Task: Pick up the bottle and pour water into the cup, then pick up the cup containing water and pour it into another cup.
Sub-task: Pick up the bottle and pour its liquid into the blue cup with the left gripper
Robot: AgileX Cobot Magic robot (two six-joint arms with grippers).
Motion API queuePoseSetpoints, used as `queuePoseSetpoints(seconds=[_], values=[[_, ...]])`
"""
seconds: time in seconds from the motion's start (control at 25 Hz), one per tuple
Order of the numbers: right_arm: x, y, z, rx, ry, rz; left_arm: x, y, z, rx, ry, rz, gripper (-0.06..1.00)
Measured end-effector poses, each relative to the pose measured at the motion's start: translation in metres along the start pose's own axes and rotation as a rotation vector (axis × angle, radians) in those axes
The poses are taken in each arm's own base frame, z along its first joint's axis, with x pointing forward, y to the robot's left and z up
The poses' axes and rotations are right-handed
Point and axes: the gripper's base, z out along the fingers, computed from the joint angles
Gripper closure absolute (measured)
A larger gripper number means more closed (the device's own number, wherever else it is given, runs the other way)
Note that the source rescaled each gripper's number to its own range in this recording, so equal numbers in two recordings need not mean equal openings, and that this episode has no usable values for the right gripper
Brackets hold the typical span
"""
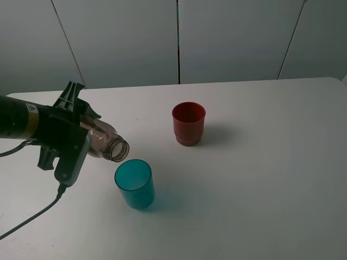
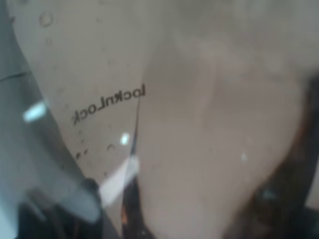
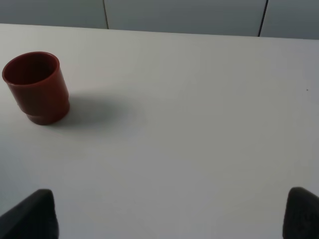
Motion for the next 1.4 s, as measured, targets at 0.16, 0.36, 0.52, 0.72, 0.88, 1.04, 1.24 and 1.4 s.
queuePoseSetpoints(seconds=[0.16, 0.36, 0.52, 0.72, 0.88, 1.04, 1.24, 1.4], values=[[0.0, 0.0, 0.0, 0.0, 0.0, 0.0, -0.004, 0.004, 0.0, -0.014, 0.02, 0.027, 0.62], [0.0, 0.0, 0.0, 0.0, 0.0, 0.01, -0.006, 0.011, 0.0, -0.032, 0.018, 0.037, 0.62], [0.0, 0.0, 0.0, 0.0, 0.0, 0.02, -0.006, 0.013, 0.0, -0.04, 0.034, 0.042, 0.62], [0.0, 0.0, 0.0, 0.0, 0.0, 0.026, -0.01, 0.013, 0.0, -0.042, 0.033, 0.061, 0.62], [0.0, 0.0, 0.0, 0.0, 0.0, 0.026, -0.008, 0.014, -0.001, -0.045, 0.06, 0.076, 0.62], [0.0, 0.0, 0.0, 0.0, 0.0, 0.026, -0.007, 0.014, -0.001, -0.045, 0.069, 0.096, 0.62], [0.0, 0.0, 0.0, 0.0, 0.0, 0.029, -0.007, 0.014, -0.001, -0.044, 0.07, 0.127, 0.62], [0.0, 0.0, 0.0, 0.0, 0.0, 0.029, -0.007, 0.014, -0.001, -0.043, 0.071, 0.148, 0.62]])
